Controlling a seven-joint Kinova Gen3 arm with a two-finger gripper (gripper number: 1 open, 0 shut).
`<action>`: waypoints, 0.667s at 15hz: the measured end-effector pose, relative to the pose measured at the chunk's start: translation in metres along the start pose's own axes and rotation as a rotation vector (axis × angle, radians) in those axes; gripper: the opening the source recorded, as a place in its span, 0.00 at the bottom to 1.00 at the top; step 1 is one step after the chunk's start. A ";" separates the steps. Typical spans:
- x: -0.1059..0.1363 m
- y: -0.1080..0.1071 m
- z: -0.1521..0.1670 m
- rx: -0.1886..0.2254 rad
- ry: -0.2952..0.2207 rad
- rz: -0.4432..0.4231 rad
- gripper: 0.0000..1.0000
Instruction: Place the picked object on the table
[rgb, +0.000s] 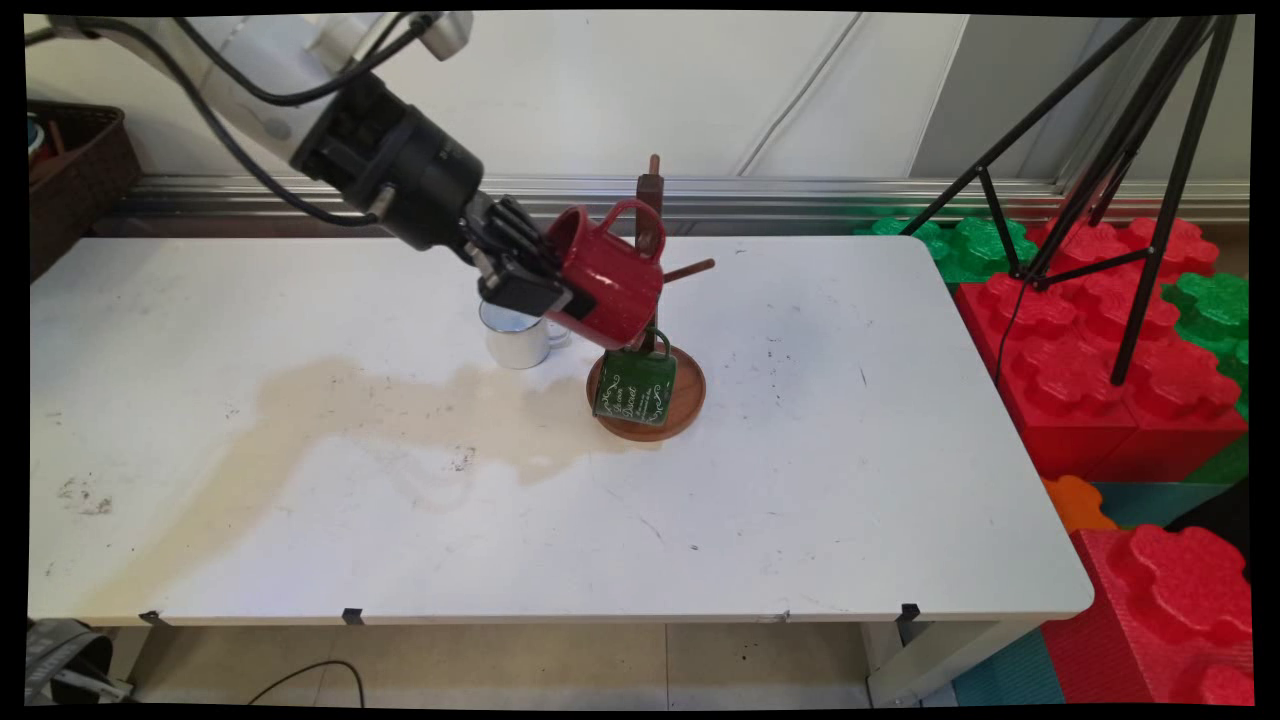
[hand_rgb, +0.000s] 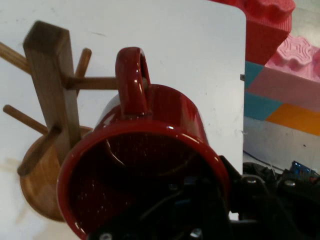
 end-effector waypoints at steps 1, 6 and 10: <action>-0.001 0.003 -0.003 0.000 -0.006 -0.001 0.00; -0.009 0.026 -0.024 -0.004 -0.068 -0.001 0.00; -0.015 0.041 -0.044 0.020 -0.139 -0.001 0.00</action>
